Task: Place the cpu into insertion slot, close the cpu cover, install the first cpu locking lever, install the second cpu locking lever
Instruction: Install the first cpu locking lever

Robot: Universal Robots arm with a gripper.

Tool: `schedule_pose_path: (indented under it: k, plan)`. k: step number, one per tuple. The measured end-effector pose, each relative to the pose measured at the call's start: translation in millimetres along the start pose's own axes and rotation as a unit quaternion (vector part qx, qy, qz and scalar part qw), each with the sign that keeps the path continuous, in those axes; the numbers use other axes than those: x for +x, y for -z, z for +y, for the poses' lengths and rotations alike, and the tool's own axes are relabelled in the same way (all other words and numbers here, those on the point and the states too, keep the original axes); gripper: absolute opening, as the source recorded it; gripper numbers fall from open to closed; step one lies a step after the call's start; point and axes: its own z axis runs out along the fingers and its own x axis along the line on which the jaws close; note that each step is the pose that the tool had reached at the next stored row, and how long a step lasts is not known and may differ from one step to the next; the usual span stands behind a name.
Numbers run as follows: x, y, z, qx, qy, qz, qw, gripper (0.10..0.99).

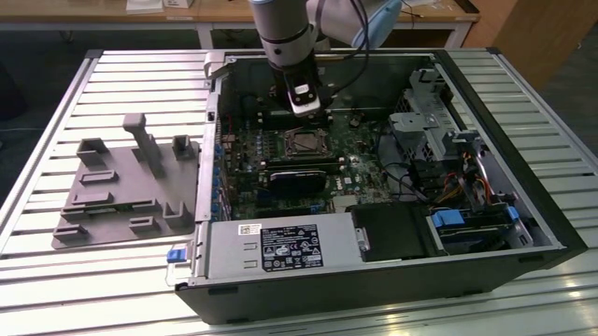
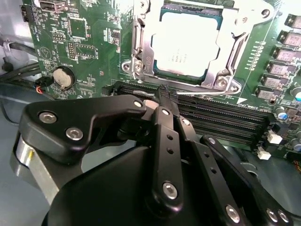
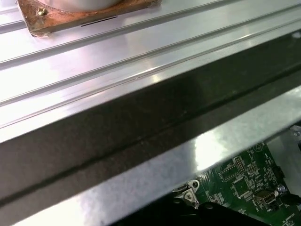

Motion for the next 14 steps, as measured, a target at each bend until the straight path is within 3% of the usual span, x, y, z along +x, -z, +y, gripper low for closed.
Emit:
schedule_pose_path:
  k: [4, 14]
  plan:
    - [0.2, -1.4, -0.3, -0.0015, 0.0, -0.0033, 1.0, 0.102]
    - [3.3, -2.1, 0.0, -0.0025, 0.001, -0.005, 1.0, 0.102]
